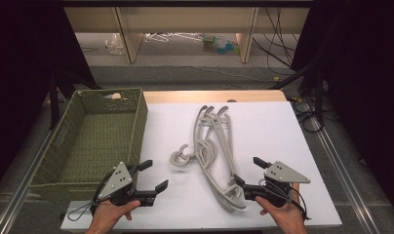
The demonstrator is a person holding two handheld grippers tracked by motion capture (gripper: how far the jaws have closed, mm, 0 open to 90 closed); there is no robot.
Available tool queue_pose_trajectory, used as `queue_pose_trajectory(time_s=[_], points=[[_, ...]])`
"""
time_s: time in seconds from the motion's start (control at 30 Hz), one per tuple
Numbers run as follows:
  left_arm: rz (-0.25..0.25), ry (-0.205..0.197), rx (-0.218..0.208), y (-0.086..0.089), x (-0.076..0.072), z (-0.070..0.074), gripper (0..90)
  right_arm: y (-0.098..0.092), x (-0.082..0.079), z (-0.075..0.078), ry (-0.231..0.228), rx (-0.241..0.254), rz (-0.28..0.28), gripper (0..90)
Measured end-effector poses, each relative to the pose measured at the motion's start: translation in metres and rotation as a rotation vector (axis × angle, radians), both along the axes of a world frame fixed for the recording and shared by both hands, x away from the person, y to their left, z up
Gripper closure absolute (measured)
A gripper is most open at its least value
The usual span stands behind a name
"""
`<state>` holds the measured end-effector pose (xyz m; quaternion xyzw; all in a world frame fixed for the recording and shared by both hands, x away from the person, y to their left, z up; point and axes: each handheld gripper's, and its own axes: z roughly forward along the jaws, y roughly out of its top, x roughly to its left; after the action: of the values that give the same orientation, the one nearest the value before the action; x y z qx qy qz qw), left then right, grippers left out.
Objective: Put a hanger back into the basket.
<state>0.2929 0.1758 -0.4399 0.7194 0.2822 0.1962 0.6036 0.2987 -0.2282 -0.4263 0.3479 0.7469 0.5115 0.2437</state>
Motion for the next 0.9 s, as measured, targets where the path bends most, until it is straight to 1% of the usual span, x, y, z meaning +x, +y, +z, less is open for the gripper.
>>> queue_pose_trajectory(time_s=[0.07,0.1,0.13,0.17,0.23,0.3,0.33,0.43,0.47,0.5,0.53,0.57,0.6,0.63,0.67,0.7,0.73,0.77,0.8,0.83,0.9], points=[[0.0,0.004,-0.001,0.0,0.0,0.0,17.0,0.0,0.0,0.0,0.003,-0.004,0.002,15.9],[-0.011,0.011,-0.02,0.001,0.001,0.0,16.9,0.001,0.0,0.0,0.002,-0.011,0.012,15.9],[-0.011,0.011,-0.02,0.001,0.001,0.0,16.9,0.001,0.0,0.0,0.002,-0.011,0.012,15.9],[0.001,0.025,-0.035,0.001,0.0,-0.001,16.9,0.002,0.0,-0.001,-0.005,-0.003,0.013,15.9],[0.0,0.016,-0.025,0.002,0.001,0.0,16.9,0.002,0.0,-0.001,0.012,-0.026,0.019,15.9],[0.001,0.017,-0.026,0.002,0.001,-0.001,16.9,0.003,0.0,-0.001,0.008,-0.033,0.014,16.0],[0.0,0.016,-0.023,0.001,0.001,-0.001,16.9,0.003,0.001,-0.002,-0.002,-0.045,0.023,16.0],[0.002,0.02,-0.026,0.001,0.001,-0.001,16.9,0.005,0.001,-0.002,0.002,-0.049,0.03,16.0],[0.003,0.017,-0.022,0.001,0.0,-0.001,16.9,0.005,-0.001,-0.001,0.019,-0.059,0.031,16.1],[0.004,0.018,-0.021,0.001,0.0,-0.001,16.9,0.006,0.001,-0.003,0.004,-0.067,0.034,16.3],[0.003,0.016,-0.018,0.001,0.001,-0.001,16.9,0.006,0.001,-0.003,0.01,-0.072,0.039,16.4],[0.003,0.016,-0.018,0.001,0.001,-0.001,17.0,0.007,0.0,-0.003,0.029,-0.08,0.042,16.8],[-0.003,0.01,-0.016,0.001,0.001,-0.001,16.9,0.007,0.0,-0.003,0.023,-0.086,0.049,17.3],[-0.008,0.005,-0.026,0.0,0.002,-0.001,16.9,0.009,0.0,-0.003,0.027,-0.092,0.052,17.8],[-0.008,0.005,-0.026,0.0,0.002,-0.001,16.9,0.009,0.0,-0.003,0.027,-0.092,0.052,17.8],[-0.002,0.008,-0.018,0.0,0.001,-0.001,16.9,0.01,0.0,-0.003,0.037,-0.101,0.055,19.0],[-0.003,0.01,-0.016,0.0,0.001,-0.001,16.9,0.012,0.001,-0.004,0.034,-0.104,0.05,21.3],[0.001,0.018,-0.016,-0.001,0.0,-0.001,16.9,0.014,0.002,-0.003,0.057,-0.131,0.045,23.2],[0.001,0.018,-0.016,-0.001,0.0,-0.001,16.9,0.015,0.004,-0.003,0.056,-0.138,0.047,23.7],[0.005,0.024,-0.019,-0.002,0.0,-0.002,16.9,0.018,0.005,-0.002,0.07,-0.142,0.048,24.9],[-0.002,0.012,-0.008,-0.001,0.001,-0.002,17.0,0.02,0.007,-0.002,0.078,-0.151,0.05,25.8]])
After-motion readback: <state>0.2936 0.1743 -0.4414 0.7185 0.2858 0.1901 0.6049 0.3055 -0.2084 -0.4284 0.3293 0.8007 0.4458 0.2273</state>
